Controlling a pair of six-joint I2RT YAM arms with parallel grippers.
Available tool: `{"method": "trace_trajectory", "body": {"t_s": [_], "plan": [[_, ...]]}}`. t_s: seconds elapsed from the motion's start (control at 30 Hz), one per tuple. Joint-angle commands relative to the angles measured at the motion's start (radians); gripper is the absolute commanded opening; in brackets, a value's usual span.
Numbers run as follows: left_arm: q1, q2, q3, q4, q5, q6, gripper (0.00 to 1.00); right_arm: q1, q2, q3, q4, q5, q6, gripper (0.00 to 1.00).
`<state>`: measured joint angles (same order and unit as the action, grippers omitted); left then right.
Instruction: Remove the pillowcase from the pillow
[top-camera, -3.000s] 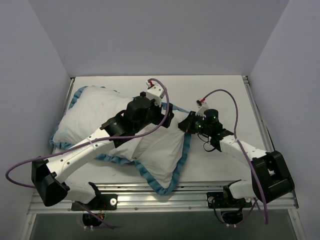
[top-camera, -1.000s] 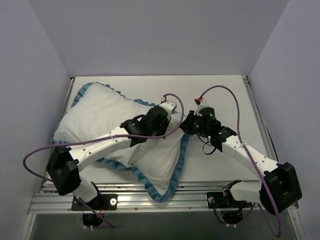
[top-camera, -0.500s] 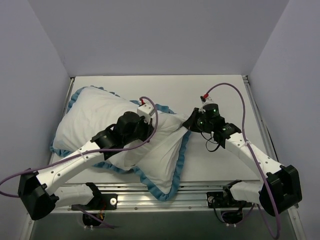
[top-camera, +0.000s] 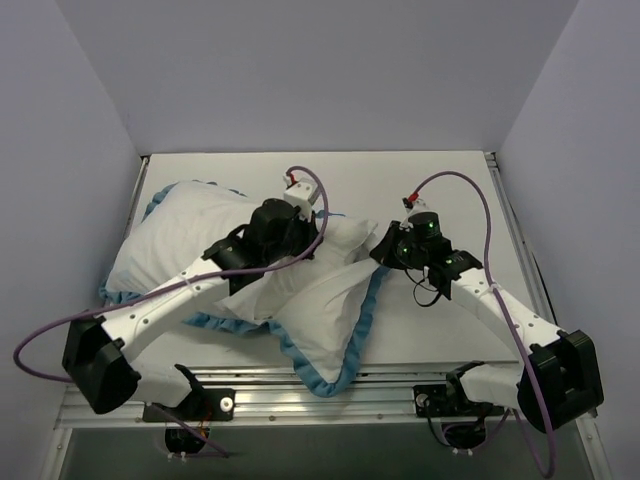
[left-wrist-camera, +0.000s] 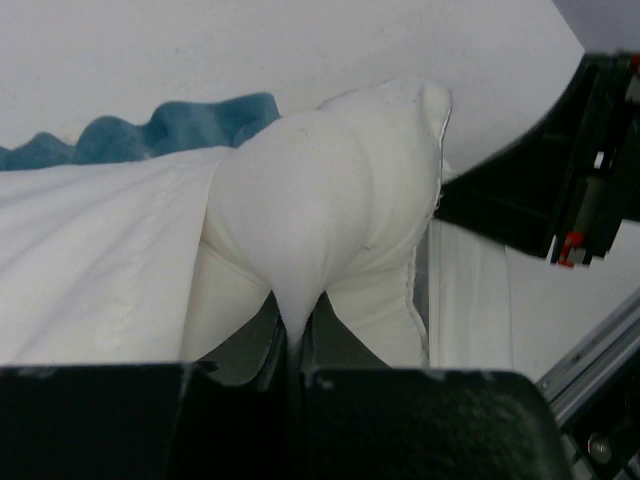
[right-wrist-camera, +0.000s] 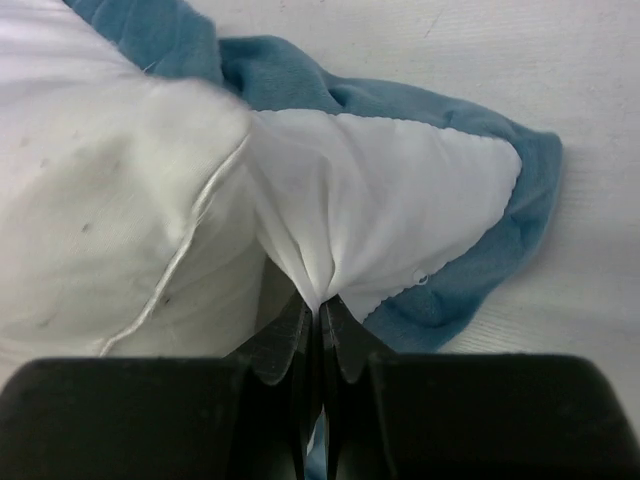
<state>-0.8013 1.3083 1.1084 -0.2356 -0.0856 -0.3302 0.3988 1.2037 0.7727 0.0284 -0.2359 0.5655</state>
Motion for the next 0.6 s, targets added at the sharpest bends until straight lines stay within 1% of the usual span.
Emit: {"method": "trace_trajectory", "body": {"t_s": [0.0, 0.03, 0.07, 0.13, 0.2, 0.23, 0.3, 0.33, 0.37, 0.4, 0.43, 0.47, 0.5, 0.53, 0.57], "plan": [[0.022, 0.096, 0.216, 0.131, -0.092, -0.021, 0.02, -0.015, 0.010, 0.006, 0.001, 0.116, -0.056, 0.02], [0.022, 0.165, 0.246, 0.137, -0.103, -0.029, 0.02, -0.008, 0.011, 0.016, -0.004, 0.119, -0.058, 0.02], [0.021, 0.196, 0.275, 0.139, -0.141, -0.047, 0.02, -0.006, 0.011, 0.025, -0.018, 0.128, -0.056, 0.03], [0.024, 0.286, 0.347, 0.147, -0.169, -0.069, 0.02, 0.000, 0.005, 0.063, -0.024, 0.165, -0.059, 0.04], [0.022, 0.339, 0.392, 0.159, -0.190, -0.078, 0.02, 0.003, 0.003, 0.092, -0.084, 0.213, -0.067, 0.08], [0.022, 0.388, 0.436, 0.160, -0.197, -0.082, 0.02, 0.003, 0.003, 0.126, -0.100, 0.224, -0.070, 0.15], [0.022, 0.431, 0.481, 0.150, -0.220, -0.087, 0.03, 0.005, 0.002, 0.160, -0.149, 0.233, -0.079, 0.27], [0.022, 0.471, 0.504, 0.142, -0.229, -0.083, 0.04, 0.008, -0.004, 0.187, -0.163, 0.268, -0.082, 0.39], [0.022, 0.486, 0.543, 0.133, -0.239, -0.078, 0.08, 0.009, -0.010, 0.200, -0.185, 0.273, -0.084, 0.44], [0.022, 0.499, 0.560, 0.110, -0.249, -0.076, 0.15, 0.012, -0.016, 0.210, -0.192, 0.279, -0.088, 0.48], [0.024, 0.515, 0.576, 0.098, -0.250, -0.075, 0.32, 0.014, -0.024, 0.220, -0.202, 0.288, -0.090, 0.53], [0.022, 0.519, 0.600, 0.087, -0.250, -0.064, 0.41, 0.017, -0.039, 0.235, -0.217, 0.294, -0.090, 0.59], [0.024, 0.517, 0.611, 0.059, -0.241, -0.053, 0.49, 0.026, -0.046, 0.240, -0.223, 0.300, -0.090, 0.60], [0.022, 0.505, 0.620, 0.045, -0.237, -0.040, 0.62, 0.029, -0.052, 0.246, -0.229, 0.306, -0.090, 0.61], [0.019, 0.494, 0.626, 0.032, -0.233, -0.005, 0.68, 0.034, -0.061, 0.252, -0.240, 0.320, -0.087, 0.62]]}}
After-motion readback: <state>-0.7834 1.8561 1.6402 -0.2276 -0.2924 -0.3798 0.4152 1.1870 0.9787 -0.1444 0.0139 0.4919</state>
